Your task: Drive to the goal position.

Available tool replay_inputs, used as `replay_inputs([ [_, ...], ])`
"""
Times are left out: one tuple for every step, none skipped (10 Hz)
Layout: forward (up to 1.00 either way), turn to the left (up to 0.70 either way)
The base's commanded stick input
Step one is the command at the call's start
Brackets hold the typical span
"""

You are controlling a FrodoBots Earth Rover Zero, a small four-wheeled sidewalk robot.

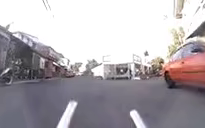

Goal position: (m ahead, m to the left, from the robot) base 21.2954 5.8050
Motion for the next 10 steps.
replay_inputs([
  [1.00,0.00],
  [1.00,0.00],
  [1.00,0.00],
  [1.00,0.00],
  [1.00,0.00],
  [1.00,0.00],
  [1.00,0.00],
  [1.00,0.00],
  [1.00,0.00],
  [1.00,0.00],
])
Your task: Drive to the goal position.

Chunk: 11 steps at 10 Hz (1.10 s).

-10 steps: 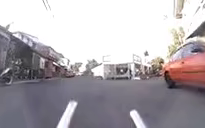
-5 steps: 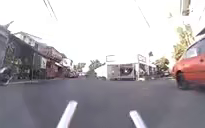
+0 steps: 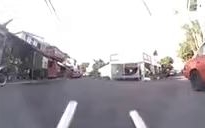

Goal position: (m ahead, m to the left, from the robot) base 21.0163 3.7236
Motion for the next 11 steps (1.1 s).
replay_inputs([
  [1.00,0.00],
  [1.00,0.00],
  [1.00,0.00],
  [1.00,0.00],
  [1.00,0.00],
  [1.00,0.00],
  [1.00,0.00],
  [1.00,0.00],
  [1.00,0.00],
  [1.00,0.00],
  [1.00,0.00],
])
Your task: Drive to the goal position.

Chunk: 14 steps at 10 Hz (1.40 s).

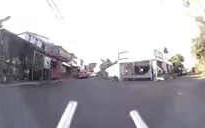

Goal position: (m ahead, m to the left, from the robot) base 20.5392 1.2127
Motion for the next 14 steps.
replay_inputs([
  [1.00,0.00],
  [1.00,0.00],
  [1.00,0.00],
  [1.00,0.00],
  [1.00,0.00],
  [1.00,0.00],
  [1.00,0.00],
  [1.00,0.00],
  [1.00,0.00],
  [1.00,0.00],
  [1.00,0.00],
  [1.00,0.00],
  [1.00,0.00],
  [1.00,0.00],
])
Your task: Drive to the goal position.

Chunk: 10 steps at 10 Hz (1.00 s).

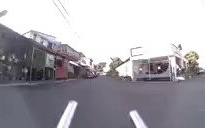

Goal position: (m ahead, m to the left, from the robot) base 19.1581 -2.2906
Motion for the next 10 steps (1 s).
replay_inputs([
  [1.00,0.00],
  [1.00,0.00],
  [1.00,0.00],
  [1.00,0.00],
  [1.00,0.00],
  [1.00,0.00],
  [1.00,0.00],
  [1.00,0.00],
  [1.00,0.00],
  [1.00,0.00],
])
